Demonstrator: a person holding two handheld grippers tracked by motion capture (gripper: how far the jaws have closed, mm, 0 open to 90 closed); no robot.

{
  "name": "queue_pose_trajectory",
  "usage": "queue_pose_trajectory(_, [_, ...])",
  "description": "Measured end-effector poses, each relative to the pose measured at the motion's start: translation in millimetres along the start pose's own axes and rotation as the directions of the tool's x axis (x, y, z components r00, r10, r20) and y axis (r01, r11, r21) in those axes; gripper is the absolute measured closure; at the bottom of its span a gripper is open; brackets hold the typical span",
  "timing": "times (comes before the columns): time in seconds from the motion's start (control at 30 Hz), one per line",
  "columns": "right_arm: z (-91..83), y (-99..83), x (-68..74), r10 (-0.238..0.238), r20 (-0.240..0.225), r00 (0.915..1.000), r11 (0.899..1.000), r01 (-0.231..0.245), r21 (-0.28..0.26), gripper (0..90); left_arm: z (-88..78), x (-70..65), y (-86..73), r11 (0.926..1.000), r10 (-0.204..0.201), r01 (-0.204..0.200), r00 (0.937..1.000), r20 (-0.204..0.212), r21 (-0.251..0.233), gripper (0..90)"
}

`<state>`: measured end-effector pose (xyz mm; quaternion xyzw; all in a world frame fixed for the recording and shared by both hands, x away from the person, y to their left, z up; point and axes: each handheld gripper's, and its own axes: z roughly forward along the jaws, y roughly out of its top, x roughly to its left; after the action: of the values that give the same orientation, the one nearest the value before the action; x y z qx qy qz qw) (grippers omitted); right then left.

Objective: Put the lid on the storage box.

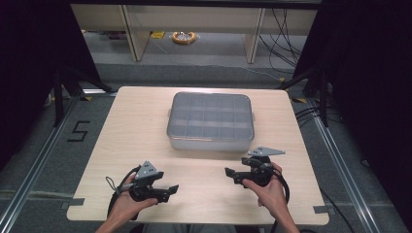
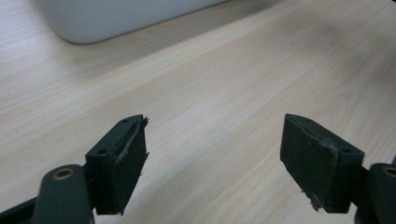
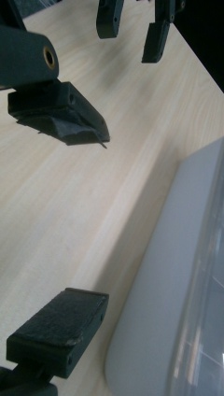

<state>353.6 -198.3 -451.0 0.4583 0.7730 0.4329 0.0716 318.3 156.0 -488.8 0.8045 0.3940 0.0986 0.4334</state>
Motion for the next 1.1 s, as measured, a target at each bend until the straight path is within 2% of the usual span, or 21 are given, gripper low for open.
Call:
queue_pose_trajectory(0.03, [0.1, -2.3, -3.1, -0.043, -0.008, 0.999, 0.999, 0.043, -0.001, 20.3, -0.7, -0.9, -1.3, 1.0, 0.004, -0.004, 1.0, -0.008, 0.003, 20.2])
queue_pose_trajectory(0.1, [-0.9, -6.7, -2.1, -0.042, -0.005, 0.9991, 0.999, 0.042, 0.0, 20.4, -1.3, -3.8, -4.8, 0.9999, 0.002, -0.002, 1.0, -0.003, -0.013, 19.3])
queue_pose_trajectory(0.13, [-1.5, -9.8, -1.4, -0.041, -0.008, 0.9991, 0.999, 0.041, 0.01, 20.3, -3.2, -3.3, -5.7, 0.9997, 0.024, -0.024, 0.9997, -0.003, 0.0, 18.6])
queue_pose_trajectory(0.27, [-1.8, -20.0, 0.7, -0.034, -0.014, 0.9993, 0.999, 0.034, 0.023, 19.5, -6.5, -8.2, -10.8, 0.9993, 0.037, -0.037, 0.9992, -0.012, 0.008, 17.6])
queue_pose_trajectory(0.3, [-2.3, -23.1, 4.0, -0.004, -0.021, 0.9998, 1.0, 0.004, 0.022, 19.0, -7.1, -9.5, -12.0, 0.9988, 0.047, -0.047, 0.9987, -0.018, 0.009, 17.4])
queue_pose_trajectory(0.33, [-2.6, -24.6, 1.4, -0.037, -0.016, 0.9992, 0.999, 0.037, 0.027, 17.9, -8.4, -10.3, -13.2, 0.9983, 0.056, -0.055, 0.9982, -0.021, 0.018, 17.2])
queue_pose_trajectory(0.37, [-2.7, -27.7, 5.7, 0.009, -0.022, 0.9997, 1.0, -0.008, 0.028, 16.9, -8.7, -11.2, -14.9, 0.9982, 0.058, -0.058, 0.9981, -0.019, 0.016, 17.2])
queue_pose_trajectory(0.4, [-2.2, -29.5, 2.8, -0.03, -0.015, 0.9994, 0.999, 0.03, 0.022, 16.7, -9.1, -12.5, -16.4, 0.9985, 0.053, -0.053, 0.9985, -0.014, 0.017, 17.2])
queue_pose_trajectory(0.47, [-3.5, -33.9, 5.4, -0.027, -0.011, 0.9996, 0.999, 0.028, 0.032, 16.8, -9.6, -13.2, -19.4, 0.9973, 0.069, -0.068, 0.9976, -0.01, 0.026, 17.3])
queue_pose_trajectory(0.5, [-3.2, -36.6, 9.6, 0.008, -0.022, 0.9997, 0.999, -0.007, 0.041, 16.9, -9.9, -13.9, -20.9, 0.9969, 0.071, -0.071, 0.9974, -0.006, 0.034, 17.4])
queue_pose_trajectory(0.53, [-3.1, -38.0, 7.5, -0.039, -0.015, 0.9991, 0.999, 0.039, 0.037, 17.0, -10.0, -14.4, -22.3, 0.9959, 0.082, -0.081, 0.9966, -0.011, 0.04, 17.4])
queue_pose_trajectory(0.63, [-3.0, -44.7, 12.0, -0.043, -0.013, 0.999, 0.997, 0.044, 0.057, 16.9, -10.9, -17.3, -25.5, 0.994, 0.098, -0.098, 0.9951, -0.013, 0.049, 17.5])
queue_pose_trajectory(0.67, [-2.7, -46.6, 15.1, -0.014, -0.02, 0.9997, 0.998, 0.015, 0.056, 16.9, -11.5, -17.7, -26.2, 0.9922, 0.112, -0.111, 0.9934, -0.024, 0.057, 17.4])
queue_pose_trajectory(0.7, [-2.7, -48.2, 16.4, -0.015, -0.025, 0.9996, 0.998, 0.016, 0.059, 16.9, -11.9, -20.4, -27.5, 0.9946, 0.09, -0.089, 0.9959, -0.014, 0.053, 17.5])
queue_pose_trajectory(0.73, [-2.7, -49.2, 14.6, -0.054, -0.029, 0.9981, 0.997, 0.055, 0.059, 16.9, -13.0, -19.6, -27.6, 0.9903, 0.126, -0.125, 0.9917, -0.023, 0.061, 17.4])
queue_pose_trajectory(0.77, [-3.2, -51.4, 17.3, -0.035, -0.029, 0.9989, 0.997, 0.037, 0.072, 16.9, -14.2, -20.7, -28.2, 0.9906, 0.124, -0.123, 0.9922, -0.015, 0.06, 17.5])
queue_pose_trajectory(0.8, [-3.5, -52.6, 17.0, -0.064, -0.019, 0.9978, 0.996, 0.065, 0.064, 16.9, -14.3, -21.4, -28.8, 0.9914, 0.119, -0.118, 0.9928, -0.012, 0.057, 17.4])
queue_pose_trajectory(0.87, [-4.1, -55.2, 18.5, -0.066, -0.023, 0.9976, 0.995, 0.067, 0.077, 16.8, -14.2, -22.9, -31.2, 0.9917, 0.111, -0.108, 0.9934, -0.029, 0.069, 17.5])
queue_pose_trajectory(1.03, [-5.9, -64.5, 23.4, -0.063, -0.031, 0.9975, 0.994, 0.065, 0.084, 16.7, -16.7, -27.3, -35.2, 0.9826, 0.164, -0.162, 0.9861, -0.022, 0.092, 17.5])
queue_pose_trajectory(1.07, [-6.0, -66.3, 23.9, -0.078, -0.032, 0.9965, 0.994, 0.08, 0.08, 16.7, -16.0, -29.6, -37.0, 0.9859, 0.144, -0.142, 0.9895, -0.011, 0.088, 17.4])
queue_pose_trajectory(1.1, [-6.5, -68.6, 25.3, -0.077, -0.041, 0.9962, 0.993, 0.08, 0.085, 16.7, -16.8, -29.3, -36.8, 0.9826, 0.161, -0.159, 0.987, -0.011, 0.097, 17.3])
